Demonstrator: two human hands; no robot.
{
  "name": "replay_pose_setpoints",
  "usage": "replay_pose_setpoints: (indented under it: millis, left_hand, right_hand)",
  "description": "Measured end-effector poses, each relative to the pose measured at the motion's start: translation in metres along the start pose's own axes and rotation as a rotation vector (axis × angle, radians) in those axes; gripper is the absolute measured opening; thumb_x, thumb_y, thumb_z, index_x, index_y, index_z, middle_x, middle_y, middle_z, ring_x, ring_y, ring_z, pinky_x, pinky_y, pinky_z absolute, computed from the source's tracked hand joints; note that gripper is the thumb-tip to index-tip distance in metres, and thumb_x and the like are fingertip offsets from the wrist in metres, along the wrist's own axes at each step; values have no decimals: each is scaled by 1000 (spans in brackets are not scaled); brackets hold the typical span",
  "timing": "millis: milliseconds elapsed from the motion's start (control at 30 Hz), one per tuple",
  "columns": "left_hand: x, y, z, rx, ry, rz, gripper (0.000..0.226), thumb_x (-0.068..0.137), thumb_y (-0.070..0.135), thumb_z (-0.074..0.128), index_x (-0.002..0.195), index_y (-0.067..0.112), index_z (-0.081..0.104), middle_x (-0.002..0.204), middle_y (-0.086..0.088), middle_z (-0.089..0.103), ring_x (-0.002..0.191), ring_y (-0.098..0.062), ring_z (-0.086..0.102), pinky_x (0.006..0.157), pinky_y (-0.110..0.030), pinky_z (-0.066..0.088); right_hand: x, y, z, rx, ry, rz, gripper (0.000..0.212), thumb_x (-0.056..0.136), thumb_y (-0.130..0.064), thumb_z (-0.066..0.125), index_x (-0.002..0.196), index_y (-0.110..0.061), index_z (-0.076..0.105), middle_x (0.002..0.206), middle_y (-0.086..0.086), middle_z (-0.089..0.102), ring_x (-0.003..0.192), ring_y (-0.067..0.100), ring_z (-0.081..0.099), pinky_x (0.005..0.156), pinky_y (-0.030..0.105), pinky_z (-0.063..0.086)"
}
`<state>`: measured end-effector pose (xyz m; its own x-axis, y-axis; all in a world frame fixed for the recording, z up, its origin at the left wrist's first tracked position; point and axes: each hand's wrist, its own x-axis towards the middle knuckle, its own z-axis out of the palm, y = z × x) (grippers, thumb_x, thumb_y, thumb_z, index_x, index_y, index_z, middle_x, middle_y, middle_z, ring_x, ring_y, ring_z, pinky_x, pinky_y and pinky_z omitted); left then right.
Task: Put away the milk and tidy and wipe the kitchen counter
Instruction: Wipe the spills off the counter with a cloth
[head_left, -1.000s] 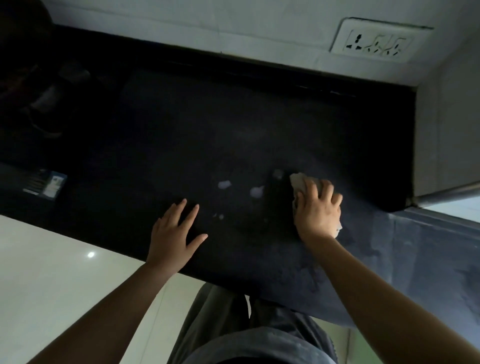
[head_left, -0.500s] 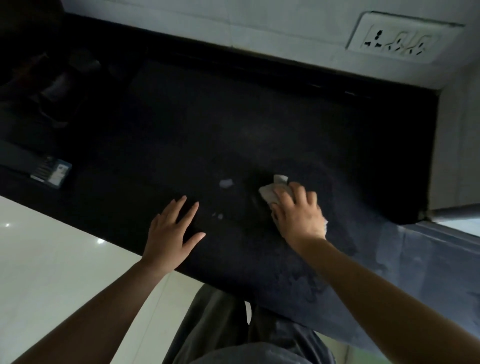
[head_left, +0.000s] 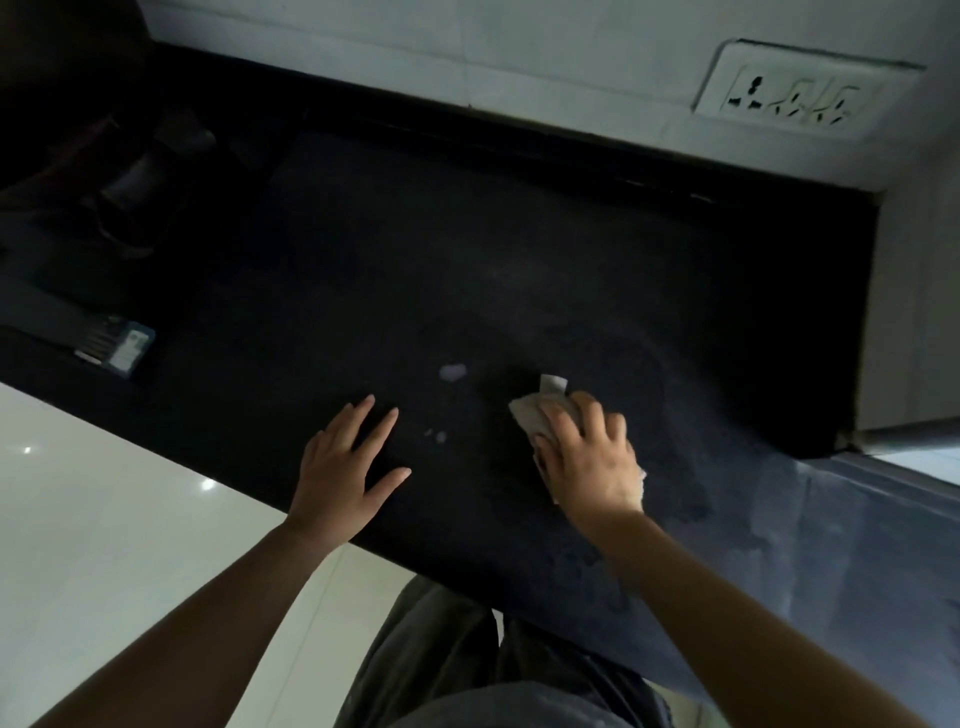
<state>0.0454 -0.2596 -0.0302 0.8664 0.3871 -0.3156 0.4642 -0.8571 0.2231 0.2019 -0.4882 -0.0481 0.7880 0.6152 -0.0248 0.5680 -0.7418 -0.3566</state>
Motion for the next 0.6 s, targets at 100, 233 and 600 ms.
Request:
replay_pose_setpoints:
  millis: [100, 233, 600]
  left_hand:
    - [0, -1, -1, -7, -2, 2, 75, 81, 65, 28, 145, 26, 32, 156, -8, 22, 143, -31, 19, 108, -56, 28]
    - [1, -3, -5, -39, 26, 44, 72, 81, 62, 35, 141, 24, 39, 152, -11, 30, 139, -33, 27, 105, -53, 32]
    - [63, -100, -52, -9, 55, 297, 62, 84, 57, 38, 138, 25, 44, 149, -6, 35, 138, -28, 31, 106, -57, 30]
  right_hand:
    - [31, -1, -4, -17, 11, 176, 41, 93, -39, 45, 131, -24, 42, 131, 14, 42, 100, 37, 43, 73, 48, 48]
    - [92, -41, 3, -15, -11, 312, 43, 96, -39, 36, 135, -24, 32, 134, 16, 33, 109, 37, 37, 82, 47, 43]
    - [33, -77, 23, 3, 114, 387, 42, 89, -33, 54, 128, -22, 48, 129, 18, 45, 96, 42, 44, 70, 49, 48]
